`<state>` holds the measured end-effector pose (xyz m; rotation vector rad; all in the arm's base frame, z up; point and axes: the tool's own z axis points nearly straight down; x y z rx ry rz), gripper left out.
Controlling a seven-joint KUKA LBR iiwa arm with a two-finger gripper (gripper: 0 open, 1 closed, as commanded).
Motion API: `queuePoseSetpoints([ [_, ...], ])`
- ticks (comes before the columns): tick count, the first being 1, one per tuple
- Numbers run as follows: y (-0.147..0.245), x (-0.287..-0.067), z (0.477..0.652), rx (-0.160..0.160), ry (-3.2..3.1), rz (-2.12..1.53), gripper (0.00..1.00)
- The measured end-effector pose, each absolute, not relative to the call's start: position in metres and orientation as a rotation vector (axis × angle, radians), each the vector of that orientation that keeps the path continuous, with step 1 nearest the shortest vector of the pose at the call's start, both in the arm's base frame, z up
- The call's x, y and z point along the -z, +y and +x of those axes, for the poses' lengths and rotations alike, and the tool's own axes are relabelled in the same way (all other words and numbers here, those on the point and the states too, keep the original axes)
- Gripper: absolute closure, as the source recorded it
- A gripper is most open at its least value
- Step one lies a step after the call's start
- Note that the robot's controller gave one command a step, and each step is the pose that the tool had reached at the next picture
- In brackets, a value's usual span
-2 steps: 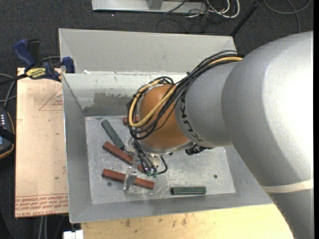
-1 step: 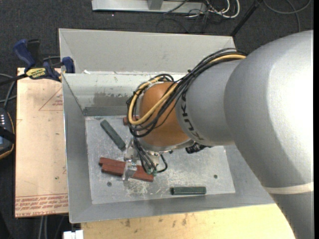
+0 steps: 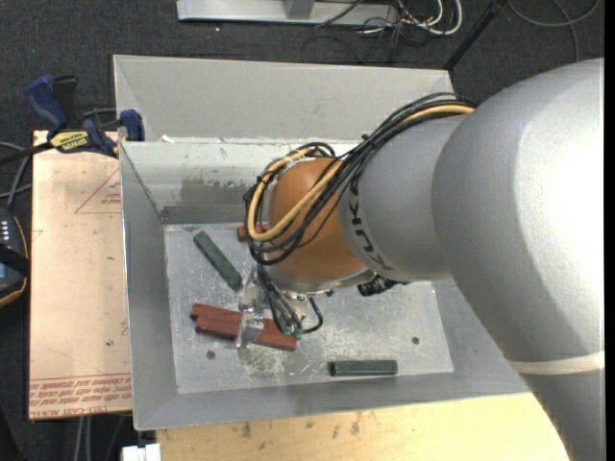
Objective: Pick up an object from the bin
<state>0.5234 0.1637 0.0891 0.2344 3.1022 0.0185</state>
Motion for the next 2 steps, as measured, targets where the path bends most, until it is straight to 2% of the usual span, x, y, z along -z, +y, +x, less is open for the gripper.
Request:
queuePoseSetpoints([
  [1,0.164,-0.092,0.523,-0.016,3.107,0.235,1.0],
  [2,0.163,-0.109,0.52,-0.006,3.126,0.235,1.0],
])
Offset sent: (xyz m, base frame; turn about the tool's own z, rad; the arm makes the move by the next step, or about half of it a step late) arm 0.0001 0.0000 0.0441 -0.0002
